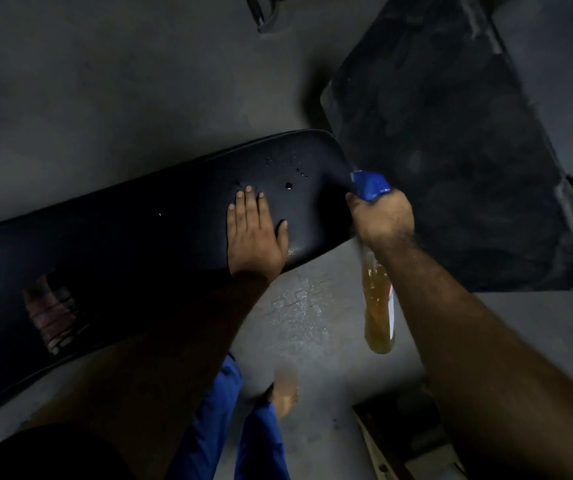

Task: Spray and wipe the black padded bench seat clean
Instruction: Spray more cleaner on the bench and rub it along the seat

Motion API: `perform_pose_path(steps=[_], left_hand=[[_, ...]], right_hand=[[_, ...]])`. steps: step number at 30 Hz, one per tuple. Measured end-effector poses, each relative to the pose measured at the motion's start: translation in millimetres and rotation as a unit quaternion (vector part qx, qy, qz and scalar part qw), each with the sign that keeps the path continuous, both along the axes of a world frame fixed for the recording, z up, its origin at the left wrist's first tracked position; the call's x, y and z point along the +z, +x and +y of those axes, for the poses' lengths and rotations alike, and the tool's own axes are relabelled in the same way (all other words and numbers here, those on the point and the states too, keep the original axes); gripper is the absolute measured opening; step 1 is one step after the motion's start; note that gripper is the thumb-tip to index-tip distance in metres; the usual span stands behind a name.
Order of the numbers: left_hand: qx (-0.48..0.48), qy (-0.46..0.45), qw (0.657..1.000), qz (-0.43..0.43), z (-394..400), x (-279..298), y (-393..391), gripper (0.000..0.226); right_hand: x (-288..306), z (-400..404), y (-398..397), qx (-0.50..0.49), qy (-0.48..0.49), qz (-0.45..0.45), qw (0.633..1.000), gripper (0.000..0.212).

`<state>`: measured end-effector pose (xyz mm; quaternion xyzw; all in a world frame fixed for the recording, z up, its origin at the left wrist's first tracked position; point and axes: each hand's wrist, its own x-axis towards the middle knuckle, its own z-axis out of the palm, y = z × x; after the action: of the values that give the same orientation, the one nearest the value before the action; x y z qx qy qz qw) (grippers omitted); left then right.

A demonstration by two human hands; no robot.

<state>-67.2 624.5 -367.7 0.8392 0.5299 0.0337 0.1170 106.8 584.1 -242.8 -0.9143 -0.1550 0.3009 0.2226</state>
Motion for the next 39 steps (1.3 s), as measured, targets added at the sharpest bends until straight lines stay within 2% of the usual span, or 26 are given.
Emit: perform_pose_path(steps=[5, 9, 11, 15, 18, 23, 27, 29, 36, 39], left_hand=[[0.001, 0.013, 1.0, -0.006, -1.3, -0.6, 0.4, 0.065], [-0.004, 0.0, 1.0, -0.024, 1.2, 1.0, -0.9, 0.064], [-0.013, 0.006, 0.999, -0.036, -2.2, 2.4, -7.0, 0.063], [-0.008, 0.032, 0.999, -0.036, -18.1, -0.6, -30.7, 0.063], [-0.015, 0.033, 0.999, -0.031, -19.5, -4.2, -34.9, 0.064], [-0.023, 0.021, 0.997, -0.068, -16.0, 1.9, -45.4, 0.06], [0.055, 0.054, 0.997, -0.013, -10.3, 0.4, -92.9, 0.065], [0.051, 0.055, 0.997, 0.004, -9.1, -1.8, -103.6, 0.067], [0.033, 0.018, 0.999, -0.008, -7.4, -2.1, -107.9, 0.066], [0.019, -0.033, 0.996, -0.084, -1.1, 12.0, -117.2, 0.061]], right_hand=[[-3.3, -28.9, 5.8, -0.028, -0.045, 0.02, 0.998, 0.044], [-8.7, -44.1, -7.8, -0.02, -0.001, 0.083, 0.996, 0.038], [-7.5, -51.0, -16.5, -0.01, -0.003, 0.08, 0.997, 0.034], [-12.7, -67.6, -33.9, 0.003, -0.035, 0.054, 0.998, 0.043], [-18.1, -74.2, -41.8, -0.004, -0.006, 0.054, 0.999, 0.046], [-13.6, -68.6, -60.3, 0.08, 0.045, 0.099, 0.991, 0.027], [-15.1, -58.0, -85.1, 0.115, 0.051, 0.102, 0.987, 0.036], [-18.8, -55.1, -98.4, 0.127, 0.038, 0.093, 0.987, 0.038], [-37.1, -64.4, -138.4, 0.134, 0.04, 0.123, 0.982, 0.039], [-32.3, -69.9, -154.8, 0.133, 0.018, 0.125, 0.983, 0.035]])
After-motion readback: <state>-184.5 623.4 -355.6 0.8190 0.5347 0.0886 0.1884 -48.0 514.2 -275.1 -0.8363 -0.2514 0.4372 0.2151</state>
